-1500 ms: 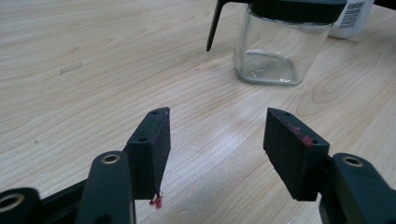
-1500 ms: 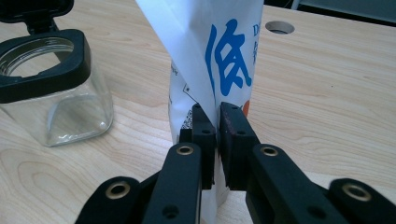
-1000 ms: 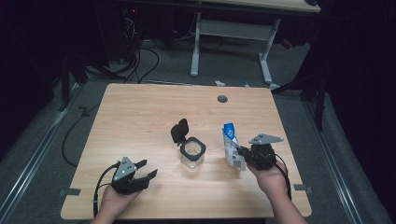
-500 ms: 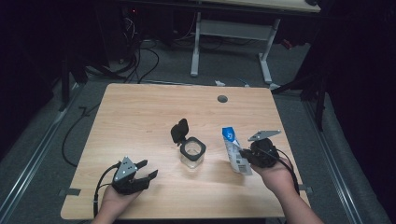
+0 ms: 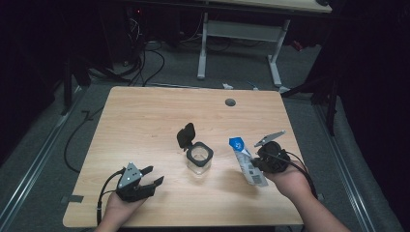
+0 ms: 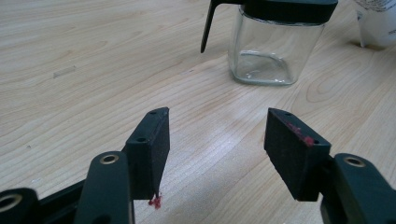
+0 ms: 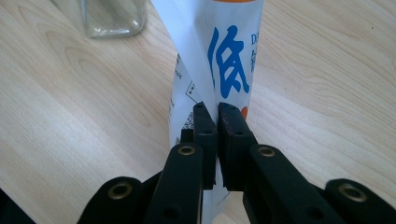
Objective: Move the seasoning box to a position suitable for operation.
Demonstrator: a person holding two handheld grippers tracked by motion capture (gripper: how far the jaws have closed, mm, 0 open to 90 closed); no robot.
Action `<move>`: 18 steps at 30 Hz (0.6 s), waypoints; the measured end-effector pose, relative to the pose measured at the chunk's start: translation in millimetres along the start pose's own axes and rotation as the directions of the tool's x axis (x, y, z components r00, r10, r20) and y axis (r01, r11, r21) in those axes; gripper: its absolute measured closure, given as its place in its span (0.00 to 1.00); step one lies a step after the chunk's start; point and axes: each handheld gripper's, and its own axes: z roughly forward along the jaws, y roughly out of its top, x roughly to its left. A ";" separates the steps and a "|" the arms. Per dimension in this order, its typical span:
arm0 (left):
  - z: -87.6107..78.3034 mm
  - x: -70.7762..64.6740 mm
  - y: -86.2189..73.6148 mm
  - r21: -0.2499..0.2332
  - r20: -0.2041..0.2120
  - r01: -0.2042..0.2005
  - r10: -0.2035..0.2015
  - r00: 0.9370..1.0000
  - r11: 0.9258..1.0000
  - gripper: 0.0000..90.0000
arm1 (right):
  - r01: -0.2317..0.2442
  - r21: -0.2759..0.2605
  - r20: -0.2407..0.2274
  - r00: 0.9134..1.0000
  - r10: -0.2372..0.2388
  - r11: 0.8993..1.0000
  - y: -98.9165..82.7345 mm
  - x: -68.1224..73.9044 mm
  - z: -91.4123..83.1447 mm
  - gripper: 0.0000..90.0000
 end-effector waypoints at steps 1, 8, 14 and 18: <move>0.0 0.0 0.0 0.000 0.000 0.000 0.000 1.000 1.000 0.46 | 0.000 0.000 0.000 1.000 0.000 1.000 0.0 0.0 0.0 0.97; 0.2 -0.7 0.0 -0.004 0.000 -0.001 0.001 1.000 1.000 0.46 | 0.024 0.057 -0.001 1.000 -0.024 0.998 4.1 3.6 -1.7 0.97; 0.3 -0.6 0.0 -0.003 0.000 -0.002 0.002 1.000 1.000 0.46 | 0.030 0.091 0.001 1.000 -0.030 0.995 6.9 4.5 -2.6 0.98; 0.3 -0.7 0.0 -0.004 0.001 -0.004 0.004 1.000 1.000 0.46 | 0.022 0.105 -0.010 1.000 -0.021 0.994 9.1 3.5 -4.3 0.99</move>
